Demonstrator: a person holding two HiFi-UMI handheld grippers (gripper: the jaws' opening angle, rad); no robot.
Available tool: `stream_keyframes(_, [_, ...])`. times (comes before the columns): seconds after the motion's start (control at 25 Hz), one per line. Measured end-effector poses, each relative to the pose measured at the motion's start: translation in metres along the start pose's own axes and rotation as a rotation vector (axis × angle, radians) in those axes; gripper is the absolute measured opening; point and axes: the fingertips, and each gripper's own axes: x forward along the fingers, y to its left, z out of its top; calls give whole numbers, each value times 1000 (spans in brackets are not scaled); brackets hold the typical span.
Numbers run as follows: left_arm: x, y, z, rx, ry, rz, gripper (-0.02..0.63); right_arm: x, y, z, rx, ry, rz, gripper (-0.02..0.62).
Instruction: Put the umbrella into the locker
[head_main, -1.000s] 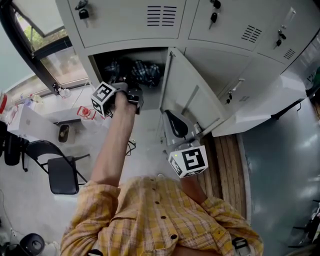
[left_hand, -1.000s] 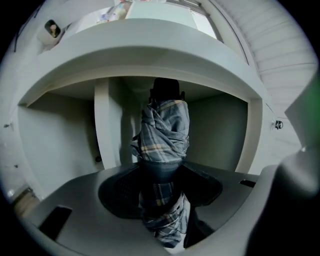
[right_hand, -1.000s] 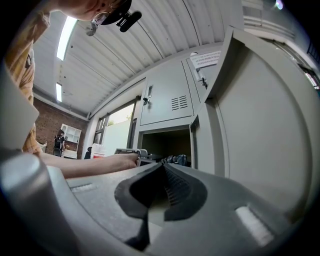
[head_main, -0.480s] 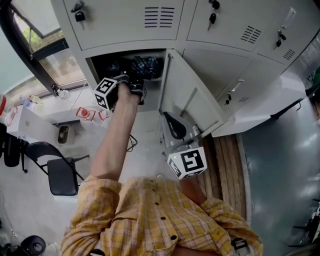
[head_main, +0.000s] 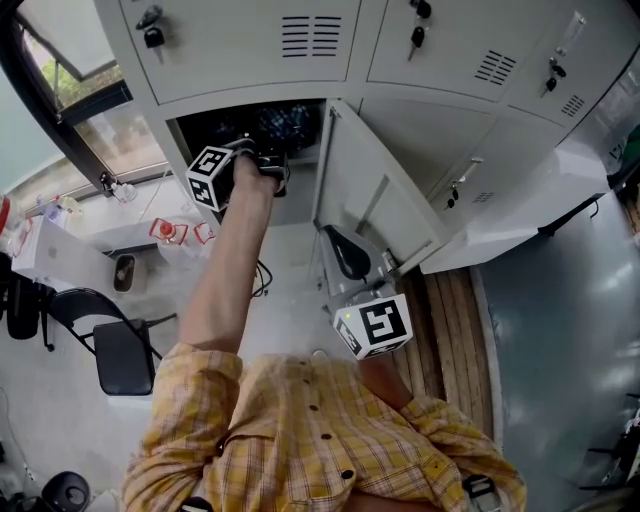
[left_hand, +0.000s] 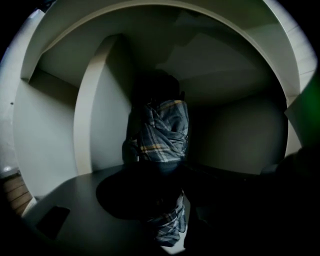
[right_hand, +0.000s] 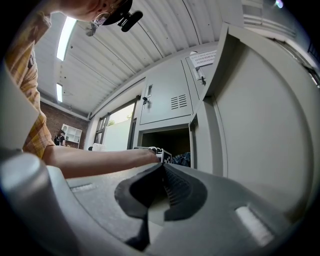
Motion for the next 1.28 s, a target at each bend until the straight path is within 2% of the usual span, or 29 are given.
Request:
stream_keyframes(0.24, [6,-4,-1,33,6,0,268,0,-3,2,2,-3,-6,-2])
stream_keyframes(0.32, [7,-6,-2,30,10,-16,268,-1,-4,1,5,-2,-7,-2])
stream_keyframes(0.52, [9,-17,-4,27,37,-113,267,-2,-4,1,-1,-1,-4,-2])
stream_keyframes(1.0, [-5,-17,-10,15,76,-128,265,-5,-2,2,1,-2,-11,-2])
stream_keyframes(1.28, [-21,-32,-18,1,110,-171,252,-6,0,3,5,-4,-10,-2])
